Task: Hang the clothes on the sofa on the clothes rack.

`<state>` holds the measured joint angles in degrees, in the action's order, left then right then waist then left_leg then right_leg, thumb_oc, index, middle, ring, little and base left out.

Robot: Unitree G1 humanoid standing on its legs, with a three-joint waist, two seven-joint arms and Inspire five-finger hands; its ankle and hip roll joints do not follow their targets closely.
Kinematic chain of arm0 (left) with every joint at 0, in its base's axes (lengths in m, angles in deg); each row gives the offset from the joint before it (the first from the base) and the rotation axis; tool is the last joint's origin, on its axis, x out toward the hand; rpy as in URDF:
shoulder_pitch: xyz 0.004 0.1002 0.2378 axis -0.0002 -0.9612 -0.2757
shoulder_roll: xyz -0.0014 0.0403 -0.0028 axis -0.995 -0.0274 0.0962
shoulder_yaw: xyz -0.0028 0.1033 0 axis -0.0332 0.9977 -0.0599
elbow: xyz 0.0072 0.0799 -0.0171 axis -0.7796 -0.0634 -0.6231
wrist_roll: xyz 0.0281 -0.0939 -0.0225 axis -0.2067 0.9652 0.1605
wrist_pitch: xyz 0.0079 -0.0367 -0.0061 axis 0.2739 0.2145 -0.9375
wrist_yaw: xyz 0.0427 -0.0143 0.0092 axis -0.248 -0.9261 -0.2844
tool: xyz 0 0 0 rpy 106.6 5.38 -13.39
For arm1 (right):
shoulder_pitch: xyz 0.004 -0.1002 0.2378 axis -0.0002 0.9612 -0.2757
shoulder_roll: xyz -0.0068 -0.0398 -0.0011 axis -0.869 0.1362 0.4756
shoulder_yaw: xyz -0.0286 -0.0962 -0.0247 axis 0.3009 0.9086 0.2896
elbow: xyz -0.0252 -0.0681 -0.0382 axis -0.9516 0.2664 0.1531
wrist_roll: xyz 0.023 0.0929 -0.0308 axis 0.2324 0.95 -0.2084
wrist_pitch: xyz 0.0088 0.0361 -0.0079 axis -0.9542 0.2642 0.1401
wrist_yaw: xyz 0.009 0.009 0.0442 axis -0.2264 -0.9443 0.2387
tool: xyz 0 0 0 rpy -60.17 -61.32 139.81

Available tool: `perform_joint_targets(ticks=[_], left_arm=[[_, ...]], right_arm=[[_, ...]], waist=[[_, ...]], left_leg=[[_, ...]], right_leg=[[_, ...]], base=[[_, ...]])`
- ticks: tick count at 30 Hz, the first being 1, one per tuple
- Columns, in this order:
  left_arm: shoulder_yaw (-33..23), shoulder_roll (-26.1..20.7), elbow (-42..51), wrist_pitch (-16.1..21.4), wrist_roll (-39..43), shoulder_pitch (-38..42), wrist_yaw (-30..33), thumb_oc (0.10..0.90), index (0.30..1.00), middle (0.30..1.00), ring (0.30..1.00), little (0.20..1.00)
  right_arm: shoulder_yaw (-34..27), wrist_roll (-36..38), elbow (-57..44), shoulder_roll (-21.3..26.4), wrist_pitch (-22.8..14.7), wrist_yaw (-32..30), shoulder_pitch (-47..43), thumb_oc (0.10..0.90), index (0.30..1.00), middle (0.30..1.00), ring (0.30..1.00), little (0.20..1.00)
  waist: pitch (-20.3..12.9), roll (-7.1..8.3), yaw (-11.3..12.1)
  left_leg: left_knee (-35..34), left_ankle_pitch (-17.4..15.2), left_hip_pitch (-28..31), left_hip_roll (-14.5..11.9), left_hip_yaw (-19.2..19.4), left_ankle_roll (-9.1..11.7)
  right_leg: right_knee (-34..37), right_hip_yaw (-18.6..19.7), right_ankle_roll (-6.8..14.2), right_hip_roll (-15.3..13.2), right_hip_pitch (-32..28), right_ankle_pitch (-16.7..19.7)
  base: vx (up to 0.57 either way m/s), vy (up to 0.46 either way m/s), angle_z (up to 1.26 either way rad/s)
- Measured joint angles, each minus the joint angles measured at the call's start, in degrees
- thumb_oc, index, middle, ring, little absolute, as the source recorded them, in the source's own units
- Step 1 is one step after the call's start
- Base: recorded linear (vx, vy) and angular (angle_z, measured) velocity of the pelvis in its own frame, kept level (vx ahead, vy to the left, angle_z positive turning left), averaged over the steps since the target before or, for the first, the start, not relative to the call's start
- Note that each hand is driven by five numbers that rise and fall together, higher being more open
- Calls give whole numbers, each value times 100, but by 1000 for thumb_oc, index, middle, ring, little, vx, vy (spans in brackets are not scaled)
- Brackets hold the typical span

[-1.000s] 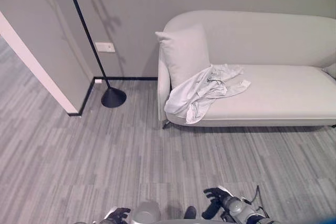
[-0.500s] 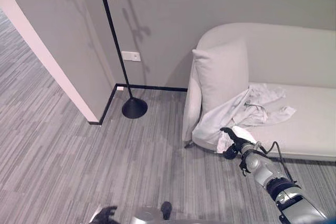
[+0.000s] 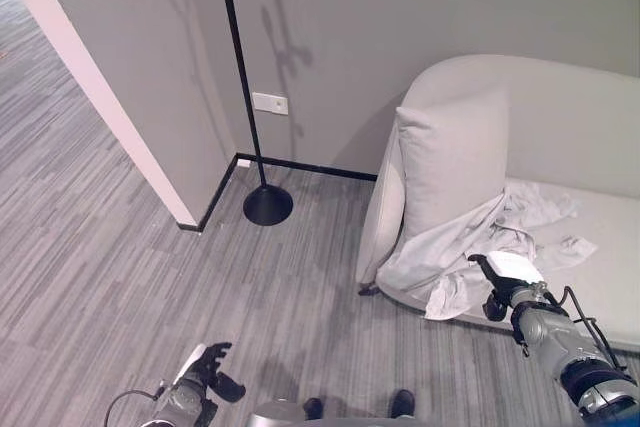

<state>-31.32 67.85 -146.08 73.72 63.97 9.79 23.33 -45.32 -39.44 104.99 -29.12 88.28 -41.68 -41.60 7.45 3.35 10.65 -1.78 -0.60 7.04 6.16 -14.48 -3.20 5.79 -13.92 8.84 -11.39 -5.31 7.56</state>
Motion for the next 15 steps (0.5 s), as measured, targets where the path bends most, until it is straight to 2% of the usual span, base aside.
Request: perform_joint_targets(ticks=[2, 4, 7, 8, 9, 10, 11, 12, 13, 15], left_arm=[[-265, 185, -180, 37, 33, -48, 25, 800, 900, 900, 900, 900], [-167, 286, -250, 3, 24, -222, -10, 800, 900, 900, 900, 900], [-222, 337, -455, -4, 33, -381, 26, 800, 900, 900, 900, 900], [-201, 307, -459, -30, 27, -345, 36, 800, 900, 900, 900, 900], [-167, 327, -423, -33, 26, -321, 23, 800, 900, 900, 900, 900], [-134, 359, -380, -38, 25, -290, 26, 800, 900, 900, 900, 900], [-12, 386, -345, -75, 16, -237, 33, 800, 900, 900, 900, 900], [231, 434, -177, -118, -3, -185, 43, 800, 900, 900, 900, 900], [501, 430, -22, -119, -6, -191, 102, 800, 900, 900, 900, 900], [651, 464, 41, -99, -34, -181, 151, 800, 900, 900, 900, 900]], right_arm=[[-31, 2, -60, -63, -56, -21, -26, 800, 900, 900, 900, 900], [101, 1, -113, -55, -153, -17, -142, 800, 900, 900, 900, 900], [202, -1, -127, -47, -193, -170, -254, 800, 900, 900, 900, 900], [219, 3, -94, -33, -185, -247, -284, 800, 900, 900, 900, 900], [232, 3, -21, 1, -188, -332, -301, 800, 900, 900, 900, 900], [256, 2, 35, 31, -187, -346, -334, 800, 900, 900, 900, 900], [330, -2, 61, 96, -141, -439, -346, 800, 900, 900, 900, 900], [361, -24, 170, 205, -85, -527, -394, 800, 900, 900, 900, 900], [517, -109, 421, 204, -46, -600, -642, 800, 900, 900, 900, 900], [717, -253, 632, 198, -26, -667, -1045, 800, 900, 900, 900, 900]], waist=[[-22, 48, 24], [-18, 57, 29], [-9, 74, 24], [18, 21, 87], [35, -10, 33], [84, -114, 70], [139, -179, 4], [209, -240, -73], [253, -395, 21], [321, -544, 38]], left_leg=[[99, -96, -174, -121, -81, 184], [110, -101, -313, -333, -191, 351], [119, -44, -661, -585, -531, 626], [112, 31, -834, -632, -602, 710], [124, 98, -998, -670, -540, 731], [102, 203, -1165, -733, -291, 750], [245, 276, -1411, -807, 424, 717], [360, 296, -1718, -911, 1144, 593], [377, 363, -1887, -985, 1447, 561], [159, 605, -2069, -981, 1499, 565]], right_leg=[[-30, -160, -131, 116, 55, -165], [-29, -214, -235, 314, 132, -227], [-29, -555, -420, 549, 306, -313], [-29, -750, -479, 605, 363, -345], [-29, -930, -543, 625, 430, -351], [-28, -1183, -596, 634, 453, -346], [-18, -1445, -634, 588, 477, -361], [1, -1636, -678, 551, 584, -425], [-1, -1654, -672, 548, 731, -380], [-9, -1625, -610, 540, 986, -338]], base=[[107, -406, 28], [29, -303, 36], [-11, -202, 57], [-53, 5, 85], [-100, 29, 100], [-99, 28, 112], [-147, 21, 127], [-94, 17, 99], [-80, 33, 66], [52, 58, 15]])
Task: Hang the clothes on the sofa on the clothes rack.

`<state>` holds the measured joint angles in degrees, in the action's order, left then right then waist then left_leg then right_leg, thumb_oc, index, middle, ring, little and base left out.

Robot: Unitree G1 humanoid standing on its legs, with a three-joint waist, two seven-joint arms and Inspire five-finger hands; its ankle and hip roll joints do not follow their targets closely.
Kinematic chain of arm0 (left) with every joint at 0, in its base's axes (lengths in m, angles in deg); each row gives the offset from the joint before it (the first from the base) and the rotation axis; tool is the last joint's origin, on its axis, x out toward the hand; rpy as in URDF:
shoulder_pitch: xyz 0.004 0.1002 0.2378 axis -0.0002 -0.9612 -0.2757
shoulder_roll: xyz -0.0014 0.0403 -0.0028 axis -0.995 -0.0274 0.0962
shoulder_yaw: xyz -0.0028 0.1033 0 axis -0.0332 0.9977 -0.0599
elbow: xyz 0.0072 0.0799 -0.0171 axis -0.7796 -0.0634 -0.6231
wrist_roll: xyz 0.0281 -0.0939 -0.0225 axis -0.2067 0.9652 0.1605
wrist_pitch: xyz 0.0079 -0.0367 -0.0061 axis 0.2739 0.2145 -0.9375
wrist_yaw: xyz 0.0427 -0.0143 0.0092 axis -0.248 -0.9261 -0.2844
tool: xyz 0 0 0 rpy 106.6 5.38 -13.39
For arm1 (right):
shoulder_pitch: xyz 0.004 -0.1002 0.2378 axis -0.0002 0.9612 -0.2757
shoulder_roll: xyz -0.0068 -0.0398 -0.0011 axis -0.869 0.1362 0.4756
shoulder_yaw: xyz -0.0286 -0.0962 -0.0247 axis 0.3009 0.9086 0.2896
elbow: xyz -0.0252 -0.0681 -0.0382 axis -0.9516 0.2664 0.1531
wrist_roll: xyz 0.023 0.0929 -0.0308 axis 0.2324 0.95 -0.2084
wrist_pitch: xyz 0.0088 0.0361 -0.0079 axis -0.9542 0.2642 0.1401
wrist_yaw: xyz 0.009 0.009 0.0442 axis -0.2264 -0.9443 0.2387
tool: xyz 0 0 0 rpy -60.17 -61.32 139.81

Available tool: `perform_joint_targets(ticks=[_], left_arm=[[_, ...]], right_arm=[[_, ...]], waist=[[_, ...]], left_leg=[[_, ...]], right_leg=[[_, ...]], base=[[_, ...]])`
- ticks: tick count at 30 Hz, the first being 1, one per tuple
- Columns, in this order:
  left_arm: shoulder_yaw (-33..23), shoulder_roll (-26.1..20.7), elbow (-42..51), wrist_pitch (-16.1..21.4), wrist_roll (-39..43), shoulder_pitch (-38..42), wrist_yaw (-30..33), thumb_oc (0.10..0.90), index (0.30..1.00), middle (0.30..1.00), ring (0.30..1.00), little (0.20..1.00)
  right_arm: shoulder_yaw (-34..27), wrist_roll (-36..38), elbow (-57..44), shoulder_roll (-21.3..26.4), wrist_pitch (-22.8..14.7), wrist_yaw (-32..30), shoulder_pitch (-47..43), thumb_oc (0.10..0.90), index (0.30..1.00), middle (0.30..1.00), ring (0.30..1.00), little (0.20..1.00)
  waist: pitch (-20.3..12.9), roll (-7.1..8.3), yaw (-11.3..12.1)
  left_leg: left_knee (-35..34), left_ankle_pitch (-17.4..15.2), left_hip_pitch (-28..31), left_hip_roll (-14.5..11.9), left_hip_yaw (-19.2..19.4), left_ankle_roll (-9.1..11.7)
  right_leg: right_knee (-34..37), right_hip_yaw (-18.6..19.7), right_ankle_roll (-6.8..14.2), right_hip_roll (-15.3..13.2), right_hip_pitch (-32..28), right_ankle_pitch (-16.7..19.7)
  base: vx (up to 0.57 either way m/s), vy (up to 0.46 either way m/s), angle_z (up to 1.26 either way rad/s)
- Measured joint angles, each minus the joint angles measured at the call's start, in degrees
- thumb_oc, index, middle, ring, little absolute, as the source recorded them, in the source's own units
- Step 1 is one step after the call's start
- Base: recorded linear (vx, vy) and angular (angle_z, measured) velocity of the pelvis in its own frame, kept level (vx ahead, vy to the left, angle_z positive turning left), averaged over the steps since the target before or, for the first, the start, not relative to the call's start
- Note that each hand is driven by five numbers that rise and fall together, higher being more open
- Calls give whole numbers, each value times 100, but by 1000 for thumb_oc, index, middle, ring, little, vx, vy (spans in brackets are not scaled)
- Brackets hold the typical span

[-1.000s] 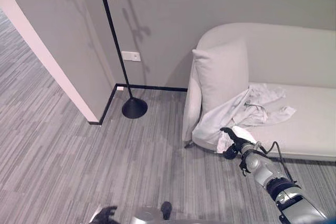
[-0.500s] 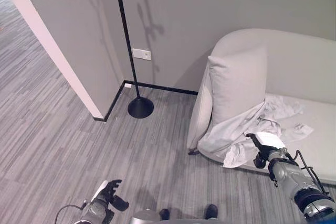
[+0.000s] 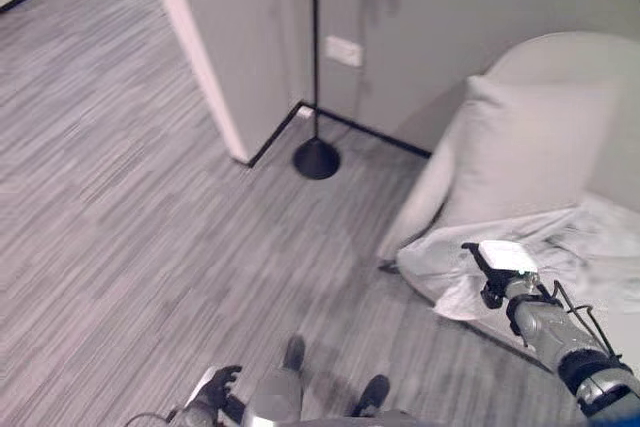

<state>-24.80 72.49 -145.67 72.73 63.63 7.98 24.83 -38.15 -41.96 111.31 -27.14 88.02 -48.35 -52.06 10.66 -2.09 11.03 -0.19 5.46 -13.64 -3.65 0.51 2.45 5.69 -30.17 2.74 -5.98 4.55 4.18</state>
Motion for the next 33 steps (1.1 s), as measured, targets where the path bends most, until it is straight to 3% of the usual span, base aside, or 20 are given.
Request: perform_joint_targets(ticks=[1, 4, 10, 13, 20, 29, 33], left_arm=[[95, -16, 24, -2, -131, -10, 67, 800, 900, 900, 900, 900], [208, -59, 65, 23, -225, 5, 133, 800, 900, 900, 900, 900], [395, -176, 356, 206, -401, 253, 393, 800, 900, 900, 900, 900], [743, -315, 648, 270, -480, 513, 642, 800, 900, 900, 900, 900], [742, -296, 720, 344, -614, 875, 877, 800, 900, 900, 900, 900], [1089, -353, 801, 354, -651, 872, 1025, 800, 900, 900, 900, 900], [1042, -406, 837, 353, -649, 894, 1118, 800, 900, 900, 900, 900]], right_arm=[[35, -26, 21, -46, 10, -82, -140, 800, 900, 900, 900, 900], [89, -93, 57, -86, -1, -298, -334, 800, 900, 900, 900, 900], [264, -381, 187, -99, 246, -735, -841, 800, 900, 900, 900, 900], [467, -562, 313, -62, 373, -1085, -1113, 800, 900, 900, 900, 900], [440, -875, 110, -27, 519, -1390, -1104, 800, 900, 900, 900, 900], [936, -934, 804, -90, 718, -2194, -1592, 800, 900, 900, 900, 900], [1219, -1163, 998, -58, 850, -2546, -2057, 800, 900, 900, 900, 900]], waist=[[84, -51, 2], [181, -64, 29], [478, 19, 122], [585, 94, 117], [763, 192, -30], [950, 47, -135], [995, -11, -256]], left_leg=[[-219, 214, 30, 53, 9, -56], [-407, 359, 8, 166, 26, -142], [-486, 389, -72, 299, 123, -231], [-481, 395, -278, 278, 93, -237], [-468, 418, -444, 276, -1, -227], [-458, 515, -767, 241, -29, -191], [-469, 575, -1157, 214, 5, -101]], right_leg=[[-18, 30, 55, -36, 54, 65], [-14, 208, 126, -114, 165, 116], [-20, 308, 215, -215, 334, 213], [-21, 305, 214, -186, 524, 213], [-20, 233, 211, -172, 640, 204], [8, 252, 249, -169, 950, 215], [4, 360, 209, -144, 1382, 340]], base=[[63, 46, 14], [65, 86, 10], [50, 47, -4], [36, 25, 2], [22, -9, 5], [16, -6, -1], [13, -2, -11]])
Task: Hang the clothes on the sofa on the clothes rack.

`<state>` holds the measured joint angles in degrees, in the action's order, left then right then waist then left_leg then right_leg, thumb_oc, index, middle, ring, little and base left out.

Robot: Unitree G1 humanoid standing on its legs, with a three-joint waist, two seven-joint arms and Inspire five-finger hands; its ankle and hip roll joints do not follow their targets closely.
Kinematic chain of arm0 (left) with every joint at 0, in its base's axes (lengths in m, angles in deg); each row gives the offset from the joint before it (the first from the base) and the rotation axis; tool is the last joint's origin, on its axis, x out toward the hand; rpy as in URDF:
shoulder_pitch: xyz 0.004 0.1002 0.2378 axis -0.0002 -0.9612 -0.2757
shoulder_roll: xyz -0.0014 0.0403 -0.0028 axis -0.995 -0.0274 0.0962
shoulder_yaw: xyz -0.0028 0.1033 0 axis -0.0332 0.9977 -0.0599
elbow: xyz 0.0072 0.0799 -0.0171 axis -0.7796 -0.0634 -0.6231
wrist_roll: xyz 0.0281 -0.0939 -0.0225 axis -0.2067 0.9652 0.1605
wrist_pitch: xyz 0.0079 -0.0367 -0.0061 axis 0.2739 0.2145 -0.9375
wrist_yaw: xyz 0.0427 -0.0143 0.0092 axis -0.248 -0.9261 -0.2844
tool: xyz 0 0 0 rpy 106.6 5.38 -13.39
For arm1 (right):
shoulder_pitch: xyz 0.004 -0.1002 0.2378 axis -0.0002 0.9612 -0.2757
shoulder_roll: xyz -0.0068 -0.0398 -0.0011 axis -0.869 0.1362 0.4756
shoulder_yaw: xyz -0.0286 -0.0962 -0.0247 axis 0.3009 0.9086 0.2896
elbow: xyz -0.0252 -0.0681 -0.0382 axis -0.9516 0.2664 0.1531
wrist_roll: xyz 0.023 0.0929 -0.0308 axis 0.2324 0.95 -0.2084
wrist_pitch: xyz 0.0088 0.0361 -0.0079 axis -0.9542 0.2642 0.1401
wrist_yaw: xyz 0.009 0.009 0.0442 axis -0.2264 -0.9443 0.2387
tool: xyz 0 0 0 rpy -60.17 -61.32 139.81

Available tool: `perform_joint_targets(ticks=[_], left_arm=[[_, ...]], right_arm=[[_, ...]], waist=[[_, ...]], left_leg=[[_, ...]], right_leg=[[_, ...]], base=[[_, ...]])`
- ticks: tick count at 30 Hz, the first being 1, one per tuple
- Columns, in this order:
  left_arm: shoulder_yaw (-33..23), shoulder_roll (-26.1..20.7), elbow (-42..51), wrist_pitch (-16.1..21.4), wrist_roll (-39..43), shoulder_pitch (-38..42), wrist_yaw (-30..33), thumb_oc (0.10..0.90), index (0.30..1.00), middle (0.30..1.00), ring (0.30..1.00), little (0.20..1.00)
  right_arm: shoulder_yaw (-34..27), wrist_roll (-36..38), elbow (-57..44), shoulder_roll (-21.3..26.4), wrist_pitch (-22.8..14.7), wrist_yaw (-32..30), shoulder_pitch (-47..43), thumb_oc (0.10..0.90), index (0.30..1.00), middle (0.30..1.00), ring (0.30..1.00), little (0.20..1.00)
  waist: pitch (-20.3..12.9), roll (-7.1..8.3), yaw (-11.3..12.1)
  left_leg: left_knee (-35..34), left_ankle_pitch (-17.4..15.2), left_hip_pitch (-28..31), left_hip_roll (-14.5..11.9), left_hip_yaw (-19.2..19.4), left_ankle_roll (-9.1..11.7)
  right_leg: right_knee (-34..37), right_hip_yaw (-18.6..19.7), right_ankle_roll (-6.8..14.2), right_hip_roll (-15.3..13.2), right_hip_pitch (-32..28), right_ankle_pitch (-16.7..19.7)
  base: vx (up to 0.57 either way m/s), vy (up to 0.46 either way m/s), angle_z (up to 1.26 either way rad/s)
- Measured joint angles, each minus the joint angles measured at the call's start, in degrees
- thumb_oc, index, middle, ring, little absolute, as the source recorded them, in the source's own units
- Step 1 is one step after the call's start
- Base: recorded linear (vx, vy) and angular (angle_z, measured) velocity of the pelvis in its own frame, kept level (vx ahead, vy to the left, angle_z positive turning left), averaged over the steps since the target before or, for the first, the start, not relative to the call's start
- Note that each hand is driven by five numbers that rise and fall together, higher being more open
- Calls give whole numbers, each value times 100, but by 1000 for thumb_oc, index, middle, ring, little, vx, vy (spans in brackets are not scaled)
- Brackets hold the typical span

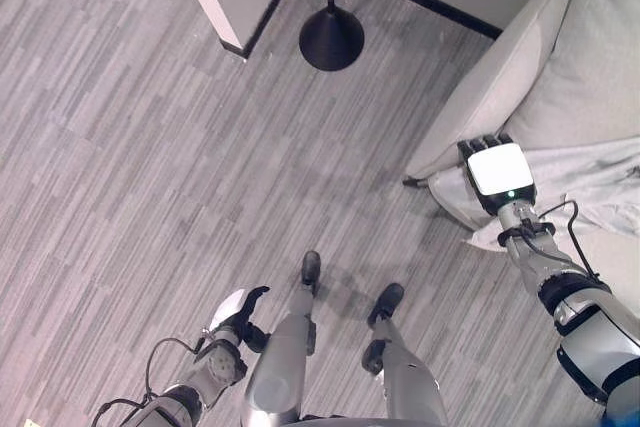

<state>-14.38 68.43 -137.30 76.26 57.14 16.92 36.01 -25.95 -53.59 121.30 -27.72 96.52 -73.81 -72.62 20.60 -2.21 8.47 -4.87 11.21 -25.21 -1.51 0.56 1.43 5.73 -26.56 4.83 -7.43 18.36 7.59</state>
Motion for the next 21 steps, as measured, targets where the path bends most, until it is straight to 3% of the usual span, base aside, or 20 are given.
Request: perform_joint_targets(ticks=[5, 13, 14, 15, 16, 21], left_arm=[[-43, -23, 136, 15, 10, -10, 186, 800, 900, 900, 900, 900], [-35, -50, 576, 24, 27, 65, 428, 800, 900, 900, 900, 900], [-37, -50, 592, 26, 22, 78, 466, 800, 900, 900, 900, 900], [-36, -50, 597, 23, 22, 78, 485, 800, 900, 900, 900, 900], [-38, -52, 591, 8, 22, 78, 495, 800, 900, 900, 900, 900], [-31, -74, 552, -23, 2, 77, 516, 800, 900, 900, 900, 900]], right_arm=[[407, -369, 265, -23, 317, -121, -493, 800, 900, 900, 900, 900], [624, -379, 459, -44, 593, -138, -986, 800, 900, 900, 900, 900], [654, -377, 516, -44, 611, -133, -1043, 593, 589, 589, 589, 589], [655, -373, 540, -57, 618, -122, -1064, 543, 514, 514, 514, 514], [655, -373, 592, -83, 625, -122, -1112, 400, 300, 300, 300, 300], [653, -320, 732, -283, 626, 192, -1384, 400, 300, 300, 300, 300]], waist=[[-17, -24, -14], [-13, -75, 25], [-13, -75, 56], [-13, -75, 62], [-14, -76, 66], [-16, -72, 71]], left_leg=[[8, 20, -378, -21, 18, 51], [-28, 29, -755, -22, -27, 74], [-28, 23, -785, -21, -27, 82], [-29, 22, -801, -22, -28, 83], [-28, 21, -826, -20, -28, 84], [-28, 17, -841, -17, -32, 90]], right_leg=[[-24, 261, 16, 43, 467, 15], [-26, 388, 30, 70, 917, 25], [-26, 406, 31, 71, 955, 25], [-26, 410, 34, 71, 974, 27], [-26, 413, 44, 71, 999, 33], [-26, 501, 50, 91, 1015, 37]], base=[[-3, -1, -18], [-2, -3, -8], [1, -7, -4], [0, 0, 0], [0, 0, 0], [0, -7, 2]])
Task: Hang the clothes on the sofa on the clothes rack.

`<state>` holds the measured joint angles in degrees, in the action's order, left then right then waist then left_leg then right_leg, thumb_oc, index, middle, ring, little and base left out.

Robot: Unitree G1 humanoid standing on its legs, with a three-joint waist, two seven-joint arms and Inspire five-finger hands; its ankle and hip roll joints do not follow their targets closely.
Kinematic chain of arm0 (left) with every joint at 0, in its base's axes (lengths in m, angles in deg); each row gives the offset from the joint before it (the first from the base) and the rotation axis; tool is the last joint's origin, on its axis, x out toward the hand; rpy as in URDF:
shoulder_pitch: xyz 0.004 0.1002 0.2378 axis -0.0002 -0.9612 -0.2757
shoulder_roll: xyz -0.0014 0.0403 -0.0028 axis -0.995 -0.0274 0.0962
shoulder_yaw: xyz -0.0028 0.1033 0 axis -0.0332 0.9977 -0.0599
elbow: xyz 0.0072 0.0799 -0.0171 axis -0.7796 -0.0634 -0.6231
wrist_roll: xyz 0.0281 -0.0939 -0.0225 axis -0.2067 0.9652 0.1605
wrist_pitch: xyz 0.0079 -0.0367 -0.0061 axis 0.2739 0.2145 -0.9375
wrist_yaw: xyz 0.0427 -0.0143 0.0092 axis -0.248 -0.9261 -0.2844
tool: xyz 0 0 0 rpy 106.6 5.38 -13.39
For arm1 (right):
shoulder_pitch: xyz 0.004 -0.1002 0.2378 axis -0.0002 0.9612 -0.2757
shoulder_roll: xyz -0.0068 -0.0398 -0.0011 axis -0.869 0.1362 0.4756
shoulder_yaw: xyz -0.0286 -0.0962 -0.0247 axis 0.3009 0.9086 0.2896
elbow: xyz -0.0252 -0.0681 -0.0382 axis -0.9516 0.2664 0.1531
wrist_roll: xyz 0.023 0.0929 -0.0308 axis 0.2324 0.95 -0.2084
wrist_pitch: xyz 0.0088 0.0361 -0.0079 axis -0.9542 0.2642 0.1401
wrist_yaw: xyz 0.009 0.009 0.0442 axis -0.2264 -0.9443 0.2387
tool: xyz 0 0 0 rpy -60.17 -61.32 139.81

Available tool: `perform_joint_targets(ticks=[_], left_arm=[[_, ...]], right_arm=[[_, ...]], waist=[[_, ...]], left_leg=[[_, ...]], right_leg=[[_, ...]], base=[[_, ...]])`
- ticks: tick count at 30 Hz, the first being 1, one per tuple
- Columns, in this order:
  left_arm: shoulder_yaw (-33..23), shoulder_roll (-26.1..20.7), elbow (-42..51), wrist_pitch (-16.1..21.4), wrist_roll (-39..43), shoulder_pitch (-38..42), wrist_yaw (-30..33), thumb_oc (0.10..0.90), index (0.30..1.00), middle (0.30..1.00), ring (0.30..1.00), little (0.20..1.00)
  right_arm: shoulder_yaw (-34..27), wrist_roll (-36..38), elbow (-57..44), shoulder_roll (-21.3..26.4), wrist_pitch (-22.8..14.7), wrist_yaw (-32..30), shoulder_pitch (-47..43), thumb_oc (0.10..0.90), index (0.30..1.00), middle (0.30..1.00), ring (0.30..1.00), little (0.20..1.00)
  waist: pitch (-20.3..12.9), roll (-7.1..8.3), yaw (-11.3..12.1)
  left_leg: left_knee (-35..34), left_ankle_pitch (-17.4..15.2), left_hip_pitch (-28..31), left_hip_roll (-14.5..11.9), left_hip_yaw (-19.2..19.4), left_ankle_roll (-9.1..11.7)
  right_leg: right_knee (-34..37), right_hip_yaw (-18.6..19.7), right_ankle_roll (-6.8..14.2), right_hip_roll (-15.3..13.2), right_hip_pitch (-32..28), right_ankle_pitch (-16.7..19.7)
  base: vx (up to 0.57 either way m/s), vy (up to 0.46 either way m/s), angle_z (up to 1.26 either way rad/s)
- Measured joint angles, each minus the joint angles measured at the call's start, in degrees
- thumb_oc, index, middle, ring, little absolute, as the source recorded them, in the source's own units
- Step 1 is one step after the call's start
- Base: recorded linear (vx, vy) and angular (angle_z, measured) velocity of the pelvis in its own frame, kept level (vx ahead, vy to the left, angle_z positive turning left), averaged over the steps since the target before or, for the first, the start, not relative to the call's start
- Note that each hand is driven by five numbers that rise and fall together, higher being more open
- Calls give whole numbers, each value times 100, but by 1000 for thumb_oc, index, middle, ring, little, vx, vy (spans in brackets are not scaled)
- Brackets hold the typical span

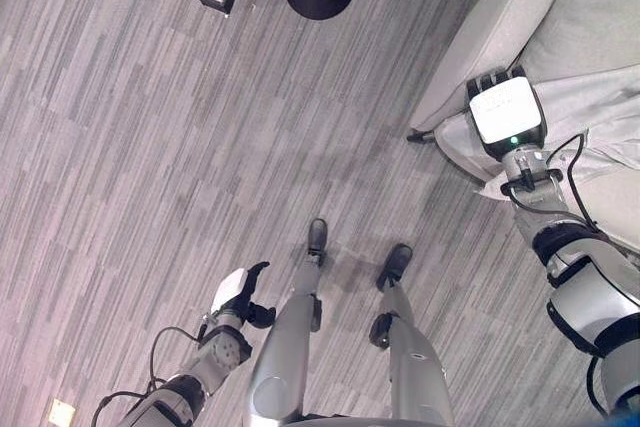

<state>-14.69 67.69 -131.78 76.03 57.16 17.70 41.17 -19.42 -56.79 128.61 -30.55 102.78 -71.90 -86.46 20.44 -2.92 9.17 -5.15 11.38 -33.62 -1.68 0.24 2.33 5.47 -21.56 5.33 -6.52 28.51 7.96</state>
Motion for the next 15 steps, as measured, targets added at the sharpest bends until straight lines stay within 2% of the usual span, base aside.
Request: perform_joint_targets(ticks=[6, 9, 10, 12, 13, 15], left_arm=[[10, -23, 9, -78, -108, 64, 15, 800, 900, 900, 900, 900], [57, -45, 18, -138, -213, 197, 29, 800, 900, 900, 900, 900], [58, -48, 26, -139, -213, 209, 36, 800, 900, 900, 900, 900], [64, -84, 9, -161, -214, 202, 63, 800, 900, 900, 900, 900], [65, -117, 8, -187, -215, 201, 70, 800, 900, 900, 900, 900], [60, -182, 5, -219, -221, 279, 99, 800, 900, 900, 900, 900]], right_arm=[[21, -7, 261, -28, -12, 446, -91, 400, 300, 300, 300, 300], [241, -11, 1047, -183, -158, 1473, 160, 400, 300, 300, 300, 300], [241, -11, 1134, -216, -179, 1586, 344, 400, 300, 300, 300, 300], [240, -14, 1201, -290, -273, 1736, 800, 400, 300, 300, 300, 300], [238, -13, 1260, -352, -280, 1798, 1010, 400, 300, 300, 300, 300], [234, -12, 1285, -384, -280, 1827, 1151, 400, 300, 300, 300, 300]], waist=[[-2, 0, 112], [6, -16, 285], [6, -16, 323], [13, -25, 323], [45, -68, 305], [118, -103, 158]], left_leg=[[2, -12, 2, 25, -29, 16], [4, -11, -1, 67, -57, 17], [4, -10, -1, 76, -44, 18], [4, 50, 1, 92, 27, 36], [7, 261, 25, 91, 62, -15], [8, 322, 33, 173, 78, -168]], right_leg=[[0, 53, 1, 1, -20, 1], [0, 77, 2, -20, -41, 3], [0, 87, 6, -29, -41, 5], [0, 137, 27, -53, -41, 22], [0, 173, 71, -53, -58, 82], [0, 213, 48, -89, -62, 321]], base=[[-5, -6, 6], [-13, -7, 14], [-8, -5, 7], [-2, -4, -4], [-6, -12, -8], [-3, -4, 5]])
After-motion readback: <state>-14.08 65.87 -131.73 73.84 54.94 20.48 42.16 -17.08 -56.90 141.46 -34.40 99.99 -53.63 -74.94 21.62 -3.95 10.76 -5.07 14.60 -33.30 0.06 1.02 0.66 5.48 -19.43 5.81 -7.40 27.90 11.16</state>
